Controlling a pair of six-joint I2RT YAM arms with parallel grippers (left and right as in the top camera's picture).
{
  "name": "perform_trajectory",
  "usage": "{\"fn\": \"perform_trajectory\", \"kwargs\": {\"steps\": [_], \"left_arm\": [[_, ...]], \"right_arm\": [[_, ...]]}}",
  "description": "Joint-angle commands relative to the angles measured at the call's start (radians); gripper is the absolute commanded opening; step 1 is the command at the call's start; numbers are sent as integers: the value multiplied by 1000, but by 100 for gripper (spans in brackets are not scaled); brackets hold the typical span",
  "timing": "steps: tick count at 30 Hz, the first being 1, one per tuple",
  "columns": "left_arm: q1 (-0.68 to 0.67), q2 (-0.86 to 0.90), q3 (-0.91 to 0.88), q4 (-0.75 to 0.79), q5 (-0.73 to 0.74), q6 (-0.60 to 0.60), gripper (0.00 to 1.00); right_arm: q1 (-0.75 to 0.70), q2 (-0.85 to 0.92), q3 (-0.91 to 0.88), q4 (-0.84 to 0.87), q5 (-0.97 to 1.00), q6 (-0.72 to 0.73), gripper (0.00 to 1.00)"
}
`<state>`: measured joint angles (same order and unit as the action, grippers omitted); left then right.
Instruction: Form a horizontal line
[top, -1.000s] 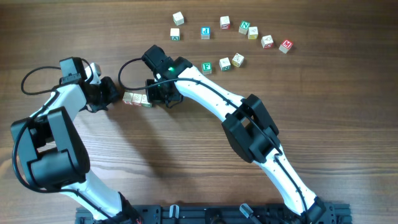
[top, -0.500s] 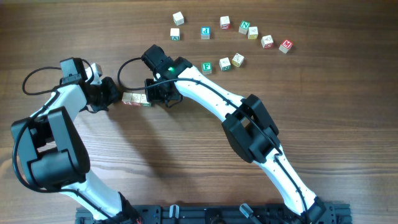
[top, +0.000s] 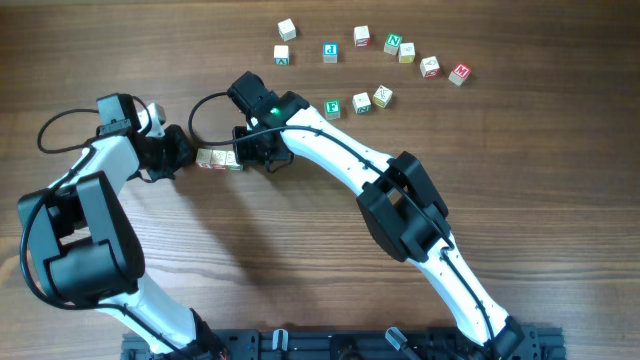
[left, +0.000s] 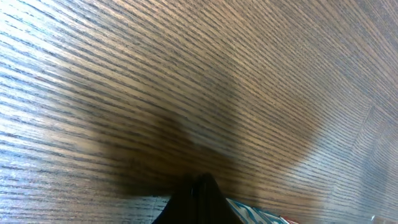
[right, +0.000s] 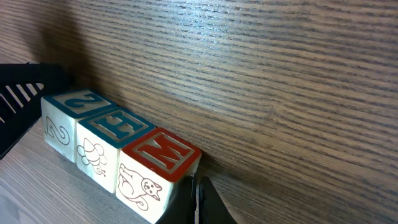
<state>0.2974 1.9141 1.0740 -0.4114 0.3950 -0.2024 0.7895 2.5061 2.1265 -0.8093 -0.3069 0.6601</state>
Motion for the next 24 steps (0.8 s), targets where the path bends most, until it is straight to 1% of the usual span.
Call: {"fn": "perform_trajectory", "kwargs": {"steps": [1, 6, 10, 13, 24], "left_arm": [[1, 14, -11, -15, 21, 16, 4], [-2, 14, -11, -16, 47, 16, 4], [-26, 14, -11, -15, 46, 17, 4], [-38, 14, -11, -15, 42, 42, 4], [-37, 14, -11, -15, 30, 42, 4]], "right_arm": [[6, 27, -8, 6, -9, -14, 5], [6, 27, -8, 9, -9, -14, 5], [6, 27, -8, 9, -9, -18, 5], [6, 27, -8, 9, -10, -26, 5], [4, 27, -8, 3, -14, -31, 5]]}}
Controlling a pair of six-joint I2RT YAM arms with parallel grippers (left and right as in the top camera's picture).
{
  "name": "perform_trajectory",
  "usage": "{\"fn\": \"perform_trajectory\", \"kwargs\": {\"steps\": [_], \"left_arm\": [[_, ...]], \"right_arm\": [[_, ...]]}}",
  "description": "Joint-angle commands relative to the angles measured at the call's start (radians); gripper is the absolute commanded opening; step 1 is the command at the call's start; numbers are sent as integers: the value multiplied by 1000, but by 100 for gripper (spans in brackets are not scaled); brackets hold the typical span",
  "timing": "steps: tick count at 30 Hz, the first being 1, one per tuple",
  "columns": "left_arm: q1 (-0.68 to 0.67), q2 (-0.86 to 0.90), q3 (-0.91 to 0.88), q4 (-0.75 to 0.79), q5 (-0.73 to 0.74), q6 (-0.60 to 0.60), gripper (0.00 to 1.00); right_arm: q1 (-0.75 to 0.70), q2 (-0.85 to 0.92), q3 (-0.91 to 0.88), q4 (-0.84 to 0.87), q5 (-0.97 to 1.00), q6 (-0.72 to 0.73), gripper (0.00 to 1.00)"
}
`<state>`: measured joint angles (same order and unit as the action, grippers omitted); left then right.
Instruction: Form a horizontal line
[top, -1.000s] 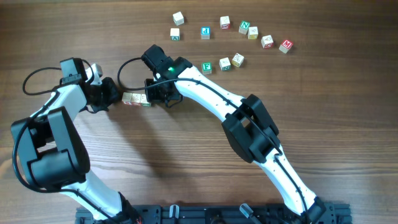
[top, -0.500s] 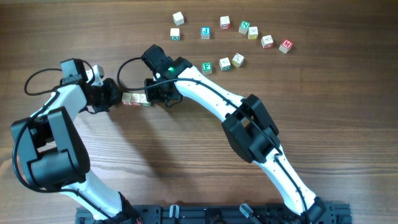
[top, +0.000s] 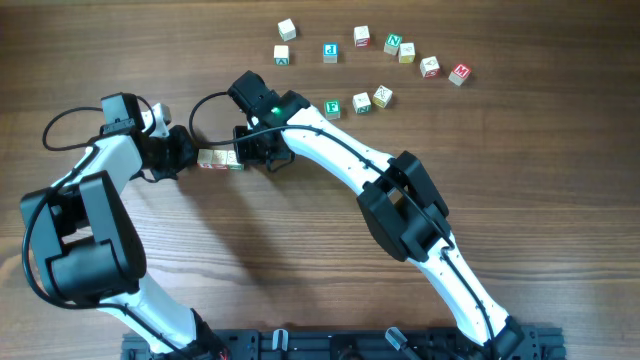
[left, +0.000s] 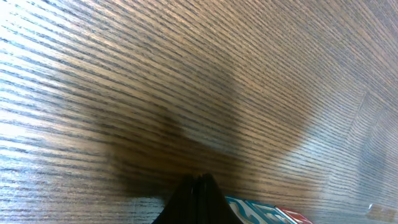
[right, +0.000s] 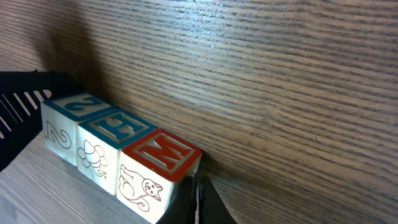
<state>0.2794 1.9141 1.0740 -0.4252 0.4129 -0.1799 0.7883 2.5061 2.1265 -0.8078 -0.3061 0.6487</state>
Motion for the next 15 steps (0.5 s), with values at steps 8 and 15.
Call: {"fn": "perform_trajectory", "kwargs": {"steps": [8, 15], "left_arm": [[-19, 14, -11, -2, -13, 19, 4], [-19, 14, -11, -2, -52, 19, 4]], "right_arm": [[0, 27, -7, -20, 23, -20, 5], [-5, 27, -7, -28, 25, -21, 5]]}}
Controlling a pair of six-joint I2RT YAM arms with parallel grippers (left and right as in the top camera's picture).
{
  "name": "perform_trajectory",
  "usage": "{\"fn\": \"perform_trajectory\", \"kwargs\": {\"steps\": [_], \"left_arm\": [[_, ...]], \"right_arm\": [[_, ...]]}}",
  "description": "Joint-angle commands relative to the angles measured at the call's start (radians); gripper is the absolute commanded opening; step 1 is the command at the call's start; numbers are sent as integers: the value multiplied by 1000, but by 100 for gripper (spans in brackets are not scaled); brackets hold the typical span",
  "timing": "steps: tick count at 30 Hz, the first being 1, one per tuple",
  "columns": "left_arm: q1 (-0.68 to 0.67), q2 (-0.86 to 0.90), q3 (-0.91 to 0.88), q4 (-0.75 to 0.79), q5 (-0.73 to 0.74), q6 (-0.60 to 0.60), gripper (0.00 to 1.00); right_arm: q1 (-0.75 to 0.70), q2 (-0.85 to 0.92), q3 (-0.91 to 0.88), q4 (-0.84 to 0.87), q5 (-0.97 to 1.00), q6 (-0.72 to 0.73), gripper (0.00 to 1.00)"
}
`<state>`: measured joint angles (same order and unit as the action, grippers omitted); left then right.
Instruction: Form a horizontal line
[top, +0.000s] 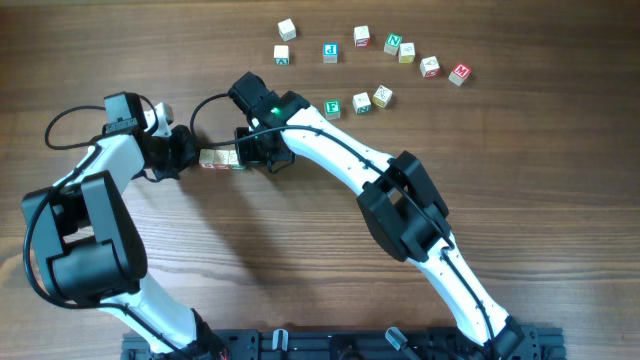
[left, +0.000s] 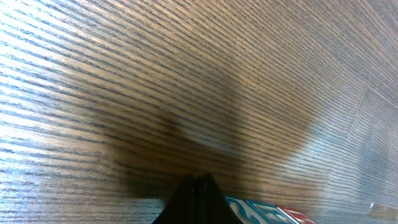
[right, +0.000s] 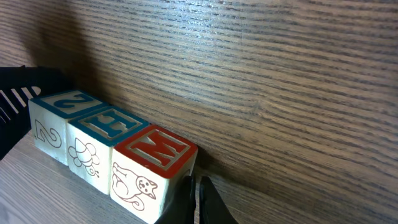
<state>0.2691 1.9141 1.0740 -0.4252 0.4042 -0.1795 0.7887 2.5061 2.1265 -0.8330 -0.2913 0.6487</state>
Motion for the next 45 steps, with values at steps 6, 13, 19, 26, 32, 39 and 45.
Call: {"fn": "perform_trajectory", "kwargs": {"steps": [6, 13, 19, 26, 32, 39, 45], "left_arm": [[-9, 14, -11, -1, -85, 19, 4], [-3, 14, -9, -1, -130, 19, 4], [84, -4, -6, -10, -129, 14, 4], [163, -157, -6, -87, -129, 16, 4], [158, -464, -6, -186, -124, 16, 4], [31, -983, -6, -317, -125, 16, 4], [-53, -1257, -6, -413, 18, 48, 4]], "right_arm": [[-8, 27, -7, -9, 26, -21, 5], [-21, 27, -6, -35, 67, -18, 5], [-32, 22, -1, -64, 98, -18, 5], [-39, -38, -1, -140, 269, -21, 5], [-51, -148, -1, -237, 407, -60, 5], [-118, -420, -1, -345, 581, -74, 5], [-127, -705, -1, -476, 821, -71, 5]]}}
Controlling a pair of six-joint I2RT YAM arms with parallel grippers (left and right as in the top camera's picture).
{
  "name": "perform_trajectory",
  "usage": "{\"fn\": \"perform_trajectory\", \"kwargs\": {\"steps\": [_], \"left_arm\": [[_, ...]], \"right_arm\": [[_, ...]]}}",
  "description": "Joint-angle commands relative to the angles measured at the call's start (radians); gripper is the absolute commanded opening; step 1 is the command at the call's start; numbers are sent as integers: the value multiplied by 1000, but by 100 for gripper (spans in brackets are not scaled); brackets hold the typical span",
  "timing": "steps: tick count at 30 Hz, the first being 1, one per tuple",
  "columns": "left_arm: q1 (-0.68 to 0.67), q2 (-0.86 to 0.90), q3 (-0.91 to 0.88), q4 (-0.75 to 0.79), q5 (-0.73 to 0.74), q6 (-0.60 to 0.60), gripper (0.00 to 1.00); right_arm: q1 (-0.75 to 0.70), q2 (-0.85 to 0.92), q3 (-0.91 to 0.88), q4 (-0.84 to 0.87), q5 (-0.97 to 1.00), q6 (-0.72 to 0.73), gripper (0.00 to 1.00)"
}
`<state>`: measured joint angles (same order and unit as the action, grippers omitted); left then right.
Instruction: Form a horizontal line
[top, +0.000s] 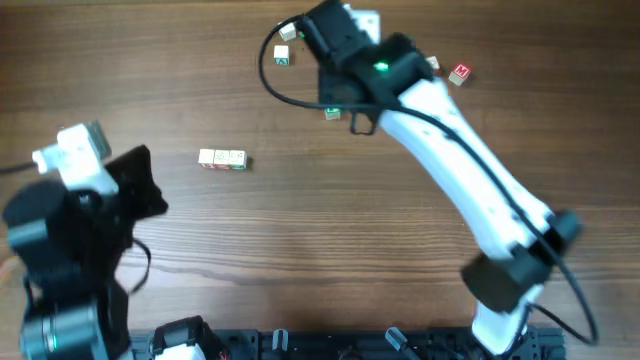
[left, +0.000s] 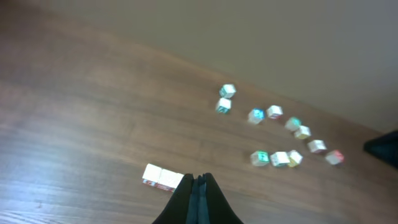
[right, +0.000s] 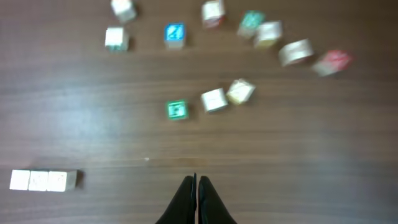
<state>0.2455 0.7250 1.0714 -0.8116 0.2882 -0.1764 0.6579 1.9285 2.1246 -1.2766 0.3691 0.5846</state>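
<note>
A straight row of three letter blocks (top: 222, 159) lies on the wooden table left of centre, also seen as a row (left: 160, 177) in the left wrist view and a row (right: 42, 180) in the right wrist view. My left gripper (left: 200, 180) is shut and empty, raised high at the left, just right of the row in its view. Also shut and empty, my right gripper (right: 196, 180) hangs high over the table's back middle. Loose blocks (right: 214, 99) lie scattered below it.
Several loose letter blocks lie in an arc at the back: a green one (right: 177, 110), a blue one (right: 175, 34), a red one (top: 461, 72), white ones (top: 286, 33). The right arm (top: 440, 130) covers part of them in the overhead view.
Both shut grippers were down on the table at either end of the three-block row. Now both are raised high and away from it. The row stays in place.
At all three earlier moments my shut grippers stood against the two ends of the Z, E, M row, left at the Z end and right at the M end. The row sat slightly further right each time. Now both arms are lifted off and the row stands alone.
</note>
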Motion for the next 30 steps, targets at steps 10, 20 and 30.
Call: {"fn": "perform_trajectory", "kwargs": {"steps": [10, 20, 30], "left_arm": [[-48, -89, -4, -140, 216, 76, 100], [-48, -89, -4, -234, 216, 76, 100], [-48, -89, -4, -234, 216, 76, 100]], "right_arm": [[3, -562, 1, -233, 222, -6, 100], [3, -671, 1, -236, 222, -8, 100], [-80, -626, 0, -185, 226, -9, 100]]}}
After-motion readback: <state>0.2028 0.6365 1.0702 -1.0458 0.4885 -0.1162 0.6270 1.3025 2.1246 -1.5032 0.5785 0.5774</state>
